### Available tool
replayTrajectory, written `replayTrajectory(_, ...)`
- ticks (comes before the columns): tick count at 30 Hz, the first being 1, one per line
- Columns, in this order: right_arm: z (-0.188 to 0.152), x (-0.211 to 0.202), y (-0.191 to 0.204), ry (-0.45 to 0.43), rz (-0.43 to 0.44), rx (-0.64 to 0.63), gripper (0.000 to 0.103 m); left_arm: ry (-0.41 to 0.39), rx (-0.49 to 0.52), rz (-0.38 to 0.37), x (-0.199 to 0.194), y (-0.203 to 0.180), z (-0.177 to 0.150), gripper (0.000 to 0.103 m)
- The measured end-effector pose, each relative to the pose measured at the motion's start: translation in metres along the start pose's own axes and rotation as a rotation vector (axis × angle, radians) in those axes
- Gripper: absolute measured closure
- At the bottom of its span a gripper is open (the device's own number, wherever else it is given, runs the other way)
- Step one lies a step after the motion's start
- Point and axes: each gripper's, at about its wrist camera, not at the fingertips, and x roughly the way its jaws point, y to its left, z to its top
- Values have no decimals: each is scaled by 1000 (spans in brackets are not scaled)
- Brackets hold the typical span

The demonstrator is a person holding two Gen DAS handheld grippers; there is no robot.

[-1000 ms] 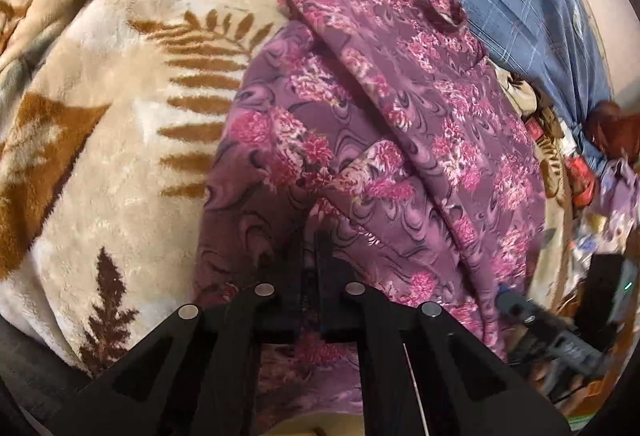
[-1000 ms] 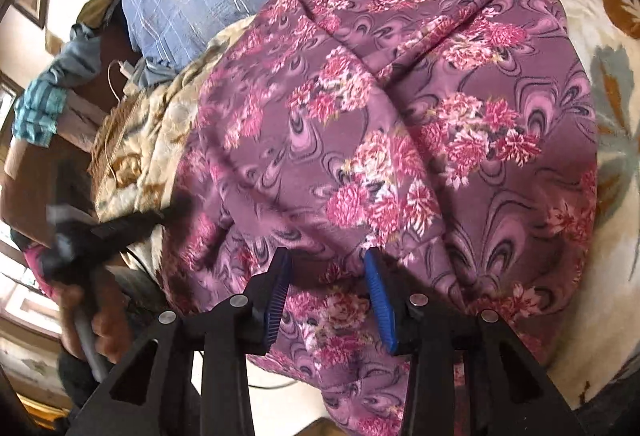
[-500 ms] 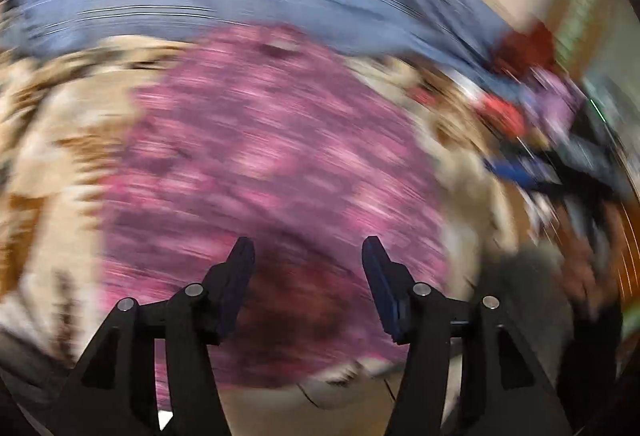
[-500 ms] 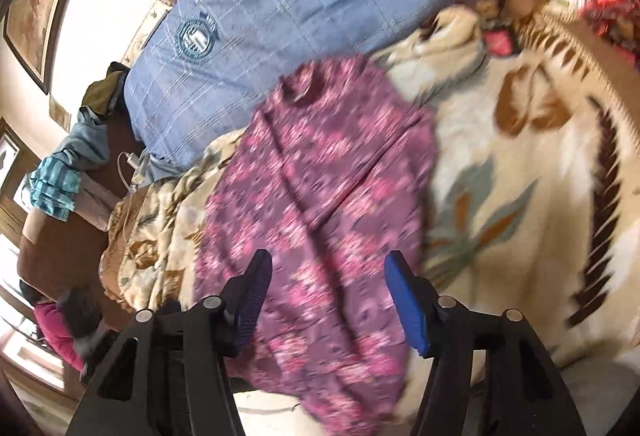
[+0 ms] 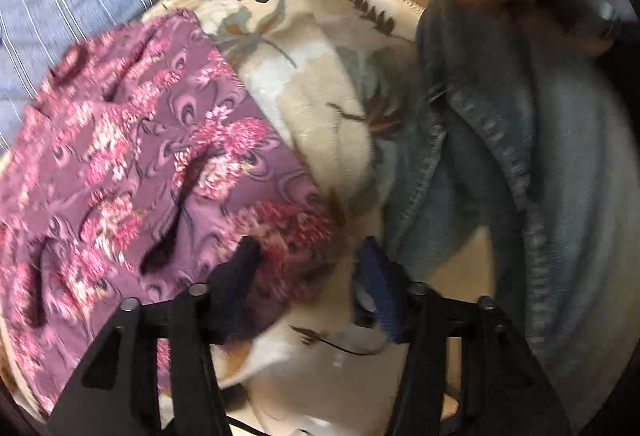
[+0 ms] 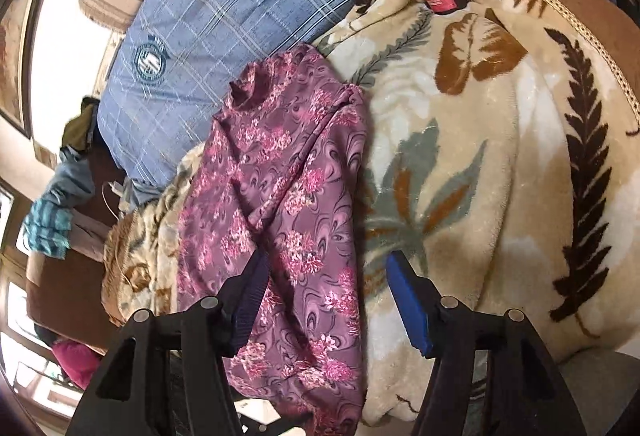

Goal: Fold small clothes

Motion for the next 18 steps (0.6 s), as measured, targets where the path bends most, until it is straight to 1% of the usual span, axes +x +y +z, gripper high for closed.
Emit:
replayTrajectory(1, -1, 0, 0, 1, 1, -1, 40, 10, 19, 45, 5, 1, -3, 92)
replayTrajectory(2, 0, 1, 0, 3, 4, -1, 40, 18, -1, 51, 7, 9, -5, 97)
replayTrajectory(3, 0, 1, -1, 6, 10, 3, 40, 16, -37, 9, 2, 19, -9, 97)
replayTrajectory(4, 0, 1, -3, 8, 19, 8, 40, 8, -125, -61, -5, 35, -10, 98)
replayTrajectory(5, -1, 2, -4, 16, 36, 14, 40, -12, -245, -147, -16, 56, -11, 98)
replayTrajectory(6, -2, 2, -4, 24, 52, 19, 40, -35, -325, -207, -24, 67, -13, 98)
replayTrajectory(7, -3, 4, -4, 41, 76, 27, 40, -66, -437, -288, -33, 88, -16, 98)
replayTrajectory(9, -9, 10, -2, 86, 138, 47, 40, -103, -583, -375, -41, 119, -25, 98)
replayTrajectory(10, -13, 13, -2, 104, 157, 57, 40, -114, -621, -387, -41, 128, -30, 98)
replayTrajectory(12, -26, 20, 2, 137, 164, 73, 40, -125, -692, -401, -40, 146, -39, 98)
replayTrajectory(15, -49, 36, 8, 194, 131, 78, 40, -129, -793, -461, -31, 161, -50, 98)
replayTrajectory(16, -57, 43, 11, 221, 125, 66, 40, -128, -805, -479, -30, 160, -51, 98)
replayTrajectory(17, -61, 48, 14, 236, 118, 61, 44, -129, -813, -497, -30, 159, -53, 98)
replayTrajectory(18, -64, 52, 18, 248, 118, 57, 52, -137, -813, -521, -31, 159, -52, 98)
